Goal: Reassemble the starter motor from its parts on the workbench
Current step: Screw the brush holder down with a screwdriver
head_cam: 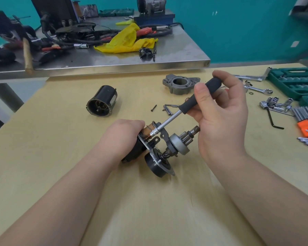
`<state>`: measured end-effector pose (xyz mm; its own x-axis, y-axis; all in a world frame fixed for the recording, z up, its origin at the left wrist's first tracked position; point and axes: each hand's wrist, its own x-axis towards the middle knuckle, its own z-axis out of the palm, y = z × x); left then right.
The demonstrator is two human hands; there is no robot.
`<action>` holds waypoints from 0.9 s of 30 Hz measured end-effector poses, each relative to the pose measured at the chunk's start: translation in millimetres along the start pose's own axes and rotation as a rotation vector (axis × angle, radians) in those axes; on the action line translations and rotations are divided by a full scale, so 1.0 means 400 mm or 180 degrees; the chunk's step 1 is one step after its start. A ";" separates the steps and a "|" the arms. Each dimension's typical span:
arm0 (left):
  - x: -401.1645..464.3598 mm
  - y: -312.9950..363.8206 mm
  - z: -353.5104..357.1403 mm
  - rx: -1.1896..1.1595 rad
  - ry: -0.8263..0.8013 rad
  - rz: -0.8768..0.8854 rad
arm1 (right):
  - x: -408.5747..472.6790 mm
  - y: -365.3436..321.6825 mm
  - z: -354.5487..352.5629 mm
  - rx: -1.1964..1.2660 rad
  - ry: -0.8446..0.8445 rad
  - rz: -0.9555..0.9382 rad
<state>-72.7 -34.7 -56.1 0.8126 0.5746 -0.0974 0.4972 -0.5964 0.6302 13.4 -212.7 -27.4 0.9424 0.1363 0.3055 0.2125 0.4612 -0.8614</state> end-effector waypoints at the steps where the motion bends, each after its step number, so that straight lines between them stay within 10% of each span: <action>1: 0.002 -0.003 0.000 0.0081 0.0015 0.0018 | 0.001 0.000 0.000 -0.0001 0.0002 -0.0006; 27: -0.030 0.046 -0.027 0.1406 -0.0197 0.0445 | 0.011 -0.008 -0.007 0.0150 -0.0222 0.0142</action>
<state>-76.4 -46.7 -35.1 0.8910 0.4451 -0.0890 0.4524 -0.8550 0.2535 17.6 -216.1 -24.5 0.9300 0.2174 0.2962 0.1569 0.4939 -0.8552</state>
